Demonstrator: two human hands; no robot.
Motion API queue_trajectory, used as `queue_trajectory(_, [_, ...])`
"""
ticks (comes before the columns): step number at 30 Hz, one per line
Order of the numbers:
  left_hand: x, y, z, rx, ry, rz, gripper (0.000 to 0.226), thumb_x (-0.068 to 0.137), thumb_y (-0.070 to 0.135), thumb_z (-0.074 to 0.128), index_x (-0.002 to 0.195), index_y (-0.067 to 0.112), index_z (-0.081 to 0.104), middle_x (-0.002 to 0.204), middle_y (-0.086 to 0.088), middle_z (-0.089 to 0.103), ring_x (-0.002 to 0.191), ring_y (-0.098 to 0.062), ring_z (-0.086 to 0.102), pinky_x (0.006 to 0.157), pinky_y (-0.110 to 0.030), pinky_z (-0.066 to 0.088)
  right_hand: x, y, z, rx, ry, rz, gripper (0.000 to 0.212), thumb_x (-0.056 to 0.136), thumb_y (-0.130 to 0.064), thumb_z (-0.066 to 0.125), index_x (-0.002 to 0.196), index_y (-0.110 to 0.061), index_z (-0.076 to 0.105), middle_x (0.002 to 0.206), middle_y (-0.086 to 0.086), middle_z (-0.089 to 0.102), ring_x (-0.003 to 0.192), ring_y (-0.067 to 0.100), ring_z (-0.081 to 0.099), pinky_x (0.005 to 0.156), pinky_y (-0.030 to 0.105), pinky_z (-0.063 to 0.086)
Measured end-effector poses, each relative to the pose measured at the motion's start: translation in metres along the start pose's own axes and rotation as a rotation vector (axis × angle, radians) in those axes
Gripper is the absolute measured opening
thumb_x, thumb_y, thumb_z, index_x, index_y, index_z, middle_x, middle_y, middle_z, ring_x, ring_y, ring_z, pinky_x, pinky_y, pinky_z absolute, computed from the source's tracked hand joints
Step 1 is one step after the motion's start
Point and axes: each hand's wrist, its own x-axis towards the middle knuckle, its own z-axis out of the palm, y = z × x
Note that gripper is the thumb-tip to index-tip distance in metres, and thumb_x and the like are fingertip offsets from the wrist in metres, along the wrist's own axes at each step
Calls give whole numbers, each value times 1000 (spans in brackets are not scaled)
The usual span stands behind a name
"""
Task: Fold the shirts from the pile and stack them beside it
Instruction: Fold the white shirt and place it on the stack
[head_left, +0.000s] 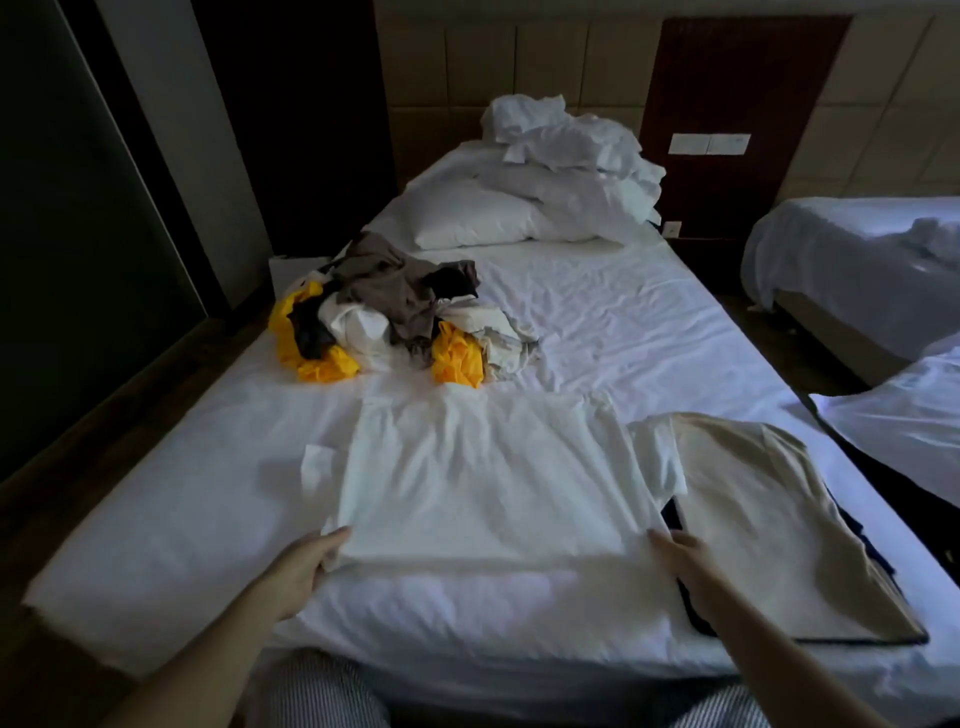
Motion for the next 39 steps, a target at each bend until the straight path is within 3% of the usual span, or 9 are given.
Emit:
queue_trajectory(4, [10,-9,1,-175,36,102,21,97,13,50,114,6,61,87,-1,72,84,-16,66,92,-33,46,-6,2,2,102,10,-98,23,89,-29,62,98,-8,67,90,18,68,82,36,65,81,50,54])
queue_trajectory(8, [8,-2,-3,-417,68,188,20,100,12,42,95,17,61,82,6,73,82,-10,67,68,-20,55,-24,-3,-12,321,-35,-183,21,95,-21,52,90,-3,62,67,10,66,63,22,64,55,27,54])
queue_trajectory(11, [5,-9,-12,-501,82,145,28,100,13,40,87,13,64,79,1,72,71,-10,68,61,-18,55,-32,2,-23,295,-47,-193,21,91,-26,55,86,-7,63,60,0,67,61,17,64,52,22,53])
queue_trajectory(14, [1,-22,-14,-236,79,37,12,98,14,47,106,13,56,101,-4,62,77,-15,58,53,-17,49,-31,9,-24,82,-59,-149,27,90,-30,60,85,-4,67,70,12,69,73,30,64,68,35,53])
queue_trajectory(19, [-2,-14,-12,9,149,176,20,92,17,60,111,11,61,100,-7,64,83,-19,59,76,-30,46,-23,5,-20,-136,31,-109,31,84,-29,69,85,2,69,70,13,63,71,29,59,74,41,49])
queue_trajectory(24, [0,-24,-34,154,231,169,22,86,14,67,107,8,65,102,-9,64,90,-24,58,80,-32,44,-26,24,-26,-524,90,-94,31,86,-41,62,71,-14,67,78,10,61,94,27,45,83,37,35])
queue_trajectory(30, [12,-24,-21,317,320,112,39,81,14,71,116,-2,63,109,-14,64,99,-32,59,79,-33,42,-31,11,-12,-657,163,-110,33,88,-48,54,86,-18,68,95,11,59,111,30,37,87,37,27])
queue_trajectory(35, [20,-16,5,804,640,312,46,72,19,69,116,7,59,113,-20,62,106,-42,55,88,-44,46,-36,6,14,-697,437,-338,31,85,-34,60,103,-9,62,114,14,55,114,31,42,96,38,26])
queue_trajectory(39, [20,-17,65,955,400,573,54,84,17,63,134,6,45,136,-15,50,125,-36,42,100,-42,33,-45,2,52,-750,338,-652,44,87,-37,53,121,-10,56,128,8,54,125,29,42,102,39,25])
